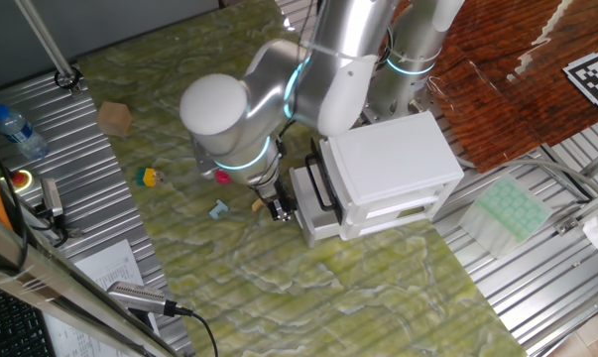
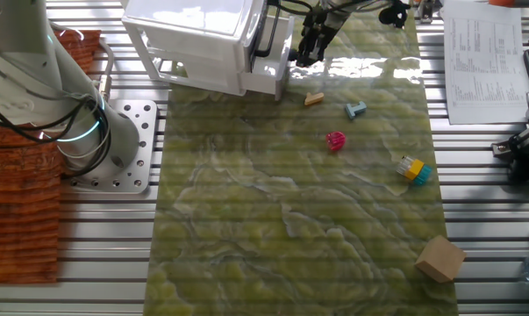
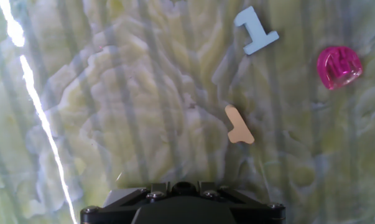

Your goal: Put things in the drawer

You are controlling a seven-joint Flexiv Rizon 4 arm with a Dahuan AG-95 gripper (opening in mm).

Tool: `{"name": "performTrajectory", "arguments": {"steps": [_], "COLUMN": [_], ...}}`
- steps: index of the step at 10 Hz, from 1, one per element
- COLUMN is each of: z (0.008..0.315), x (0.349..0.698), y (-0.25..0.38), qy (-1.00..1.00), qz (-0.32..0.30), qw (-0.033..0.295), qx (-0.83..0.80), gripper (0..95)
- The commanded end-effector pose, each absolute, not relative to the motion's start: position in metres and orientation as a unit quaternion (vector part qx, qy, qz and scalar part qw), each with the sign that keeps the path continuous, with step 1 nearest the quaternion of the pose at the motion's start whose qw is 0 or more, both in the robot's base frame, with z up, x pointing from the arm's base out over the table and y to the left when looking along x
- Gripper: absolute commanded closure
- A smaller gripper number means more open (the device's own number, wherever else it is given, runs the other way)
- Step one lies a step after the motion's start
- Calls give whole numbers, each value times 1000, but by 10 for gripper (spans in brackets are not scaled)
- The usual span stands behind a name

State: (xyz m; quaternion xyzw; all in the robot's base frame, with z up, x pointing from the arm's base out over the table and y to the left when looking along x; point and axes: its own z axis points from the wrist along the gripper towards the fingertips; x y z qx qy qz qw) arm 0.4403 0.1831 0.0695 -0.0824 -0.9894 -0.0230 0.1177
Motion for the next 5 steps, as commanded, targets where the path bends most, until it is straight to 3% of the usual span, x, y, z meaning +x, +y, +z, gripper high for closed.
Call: {"name": "performTrajectory", "arguments": {"steps": [1, 2, 3, 5], "z": [69, 70, 71, 74], "x": [442, 443, 444, 449], "y": [184, 184, 185, 186], "qy": [-991, -992, -992, -993], "qz": [-26, -26, -24, -11], "qw": [108, 102, 97, 96], "qx": [-78, -76, -71, -65], "gripper": [570, 570, 380, 380]}}
